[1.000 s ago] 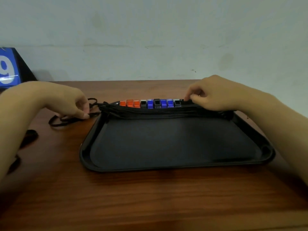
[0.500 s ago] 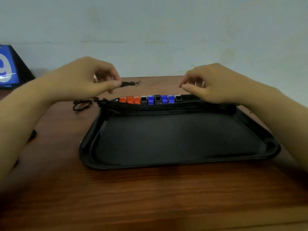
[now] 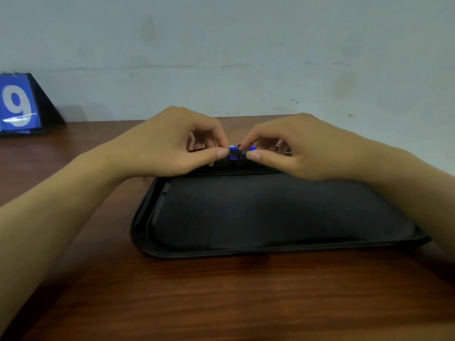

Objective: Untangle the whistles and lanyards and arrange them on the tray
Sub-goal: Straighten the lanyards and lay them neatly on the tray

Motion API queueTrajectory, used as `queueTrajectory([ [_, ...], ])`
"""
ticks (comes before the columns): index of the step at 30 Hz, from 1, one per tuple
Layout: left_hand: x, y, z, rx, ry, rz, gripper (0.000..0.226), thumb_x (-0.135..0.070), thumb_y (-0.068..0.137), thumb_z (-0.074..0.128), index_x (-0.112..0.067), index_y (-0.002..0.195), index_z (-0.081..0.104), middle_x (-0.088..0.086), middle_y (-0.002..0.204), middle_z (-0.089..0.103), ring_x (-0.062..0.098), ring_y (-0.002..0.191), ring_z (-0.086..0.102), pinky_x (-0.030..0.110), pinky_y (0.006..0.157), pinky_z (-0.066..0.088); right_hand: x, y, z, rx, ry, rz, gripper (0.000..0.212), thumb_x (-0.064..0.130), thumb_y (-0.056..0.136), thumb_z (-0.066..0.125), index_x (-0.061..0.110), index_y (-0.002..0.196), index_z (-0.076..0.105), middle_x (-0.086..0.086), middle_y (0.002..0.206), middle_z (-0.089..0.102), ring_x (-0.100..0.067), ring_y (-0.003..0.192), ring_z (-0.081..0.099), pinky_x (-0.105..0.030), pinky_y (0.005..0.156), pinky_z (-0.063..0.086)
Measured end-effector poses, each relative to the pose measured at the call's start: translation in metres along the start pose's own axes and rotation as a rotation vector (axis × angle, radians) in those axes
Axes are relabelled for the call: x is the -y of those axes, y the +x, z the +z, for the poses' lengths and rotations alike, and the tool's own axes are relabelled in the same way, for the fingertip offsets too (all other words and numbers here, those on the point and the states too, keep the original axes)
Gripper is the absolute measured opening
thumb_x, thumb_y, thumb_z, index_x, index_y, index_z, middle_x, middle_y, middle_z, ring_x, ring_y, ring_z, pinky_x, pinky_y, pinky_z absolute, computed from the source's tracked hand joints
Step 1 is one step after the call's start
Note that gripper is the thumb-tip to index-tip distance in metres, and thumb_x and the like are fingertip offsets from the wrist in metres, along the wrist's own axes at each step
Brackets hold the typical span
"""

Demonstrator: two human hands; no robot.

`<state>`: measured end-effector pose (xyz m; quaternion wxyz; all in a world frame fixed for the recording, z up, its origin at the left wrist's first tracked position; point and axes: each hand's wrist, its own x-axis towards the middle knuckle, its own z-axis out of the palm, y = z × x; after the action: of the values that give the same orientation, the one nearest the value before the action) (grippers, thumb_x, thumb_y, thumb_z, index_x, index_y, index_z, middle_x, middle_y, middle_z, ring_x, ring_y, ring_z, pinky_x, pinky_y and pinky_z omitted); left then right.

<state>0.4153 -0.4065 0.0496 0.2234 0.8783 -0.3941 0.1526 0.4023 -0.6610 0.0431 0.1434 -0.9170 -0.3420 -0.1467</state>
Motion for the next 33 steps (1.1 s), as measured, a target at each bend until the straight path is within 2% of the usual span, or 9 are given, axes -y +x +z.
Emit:
queueTrajectory([
  [2, -0.003, 0.000, 0.004, 0.014, -0.021, 0.001, 0.003, -0.029, 0.092, 0.070, -0.031, 0.090, 0.072, -0.010, 0.075, 0.073, 0.017, 0.067, 0.060, 0.034, 0.065, 0.049, -0.001, 0.000, 0.003, 0.004, -0.021, -0.020, 0.018, 0.041, 0.097, 0.056, 0.037, 0.109, 0.068, 0.015, 0.086, 0.070, -0.008, 0.080, 0.062, -0.024, 0.070, 0.048],
  [5, -0.006, 0.000, 0.009, 0.032, -0.042, 0.007, 0.003, -0.029, 0.092, 0.070, -0.031, 0.091, 0.072, -0.008, 0.075, 0.073, 0.015, 0.065, 0.058, 0.031, 0.066, 0.049, 0.001, 0.001, 0.005, 0.008, -0.042, -0.047, 0.013, 0.039, 0.097, 0.057, 0.036, 0.103, 0.068, 0.018, 0.083, 0.070, -0.008, 0.081, 0.063, -0.019, 0.071, 0.047],
  [8, -0.006, 0.002, 0.010, 0.099, -0.038, -0.013, 0.013, -0.042, 0.094, 0.064, -0.034, 0.101, 0.073, -0.008, 0.079, 0.072, 0.014, 0.070, 0.062, 0.029, 0.065, 0.050, 0.003, 0.001, 0.005, 0.010, -0.036, -0.069, 0.010, 0.035, 0.097, 0.059, 0.034, 0.100, 0.068, 0.017, 0.083, 0.070, -0.008, 0.082, 0.064, -0.022, 0.070, 0.048],
  [10, -0.006, 0.002, 0.007, 0.155, 0.011, -0.018, 0.028, -0.054, 0.096, 0.053, -0.037, 0.103, 0.074, -0.004, 0.084, 0.071, 0.016, 0.077, 0.064, 0.036, 0.071, 0.051, 0.004, 0.001, 0.005, -0.007, -0.021, -0.087, 0.010, 0.034, 0.096, 0.059, 0.033, 0.098, 0.068, 0.015, 0.085, 0.070, -0.010, 0.080, 0.064, -0.029, 0.070, 0.051],
  [12, -0.006, 0.002, 0.005, 0.194, 0.026, -0.025, 0.038, -0.058, 0.096, 0.042, -0.036, 0.096, 0.073, 0.004, 0.083, 0.069, 0.024, 0.076, 0.063, 0.047, 0.073, 0.049, 0.006, 0.001, 0.003, -0.021, -0.019, -0.109, 0.010, 0.036, 0.096, 0.057, 0.032, 0.096, 0.067, 0.014, 0.084, 0.069, -0.011, 0.078, 0.064, -0.034, 0.070, 0.053],
  [16, -0.002, 0.003, 0.006, 0.193, 0.065, 0.037, 0.043, -0.053, 0.097, 0.036, -0.025, 0.076, 0.061, 0.002, 0.071, 0.059, 0.019, 0.074, 0.056, 0.037, 0.072, 0.043, 0.005, 0.000, 0.001, -0.010, -0.017, -0.121, 0.011, 0.034, 0.095, 0.056, 0.030, 0.092, 0.065, 0.014, 0.082, 0.066, -0.011, 0.078, 0.062, -0.032, 0.069, 0.051],
  [20, 0.012, 0.004, 0.002, 0.134, 0.106, 0.063, 0.042, -0.045, 0.101, 0.037, -0.020, 0.072, 0.057, 0.002, 0.068, 0.058, 0.030, 0.075, 0.056, 0.038, 0.071, 0.040, -0.009, -0.001, -0.008, -0.035, -0.069, -0.041, 0.015, 0.039, 0.091, 0.055, 0.028, 0.086, 0.064, 0.012, 0.080, 0.065, -0.008, 0.076, 0.061, -0.035, 0.069, 0.053],
  [25, 0.031, 0.003, -0.005, 0.081, 0.118, 0.041, 0.047, -0.052, 0.099, 0.034, -0.021, 0.069, 0.053, 0.007, 0.062, 0.055, 0.037, 0.074, 0.057, 0.040, 0.072, 0.041, -0.025, -0.003, -0.019, -0.044, -0.124, 0.068, 0.014, 0.038, 0.087, 0.057, 0.026, 0.082, 0.065, 0.013, 0.076, 0.065, -0.003, 0.072, 0.059, -0.025, 0.067, 0.049],
  [33, 0.053, -0.002, -0.015, 0.051, 0.085, -0.069, 0.056, -0.059, 0.096, 0.032, -0.014, 0.073, 0.055, 0.015, 0.060, 0.054, 0.042, 0.073, 0.055, 0.041, 0.071, 0.042, -0.047, -0.007, -0.033, 0.092, -0.237, 0.323, 0.018, 0.039, 0.085, 0.057, 0.024, 0.083, 0.066, 0.008, 0.082, 0.069, -0.017, 0.085, 0.064, -0.038, 0.080, 0.054],
])
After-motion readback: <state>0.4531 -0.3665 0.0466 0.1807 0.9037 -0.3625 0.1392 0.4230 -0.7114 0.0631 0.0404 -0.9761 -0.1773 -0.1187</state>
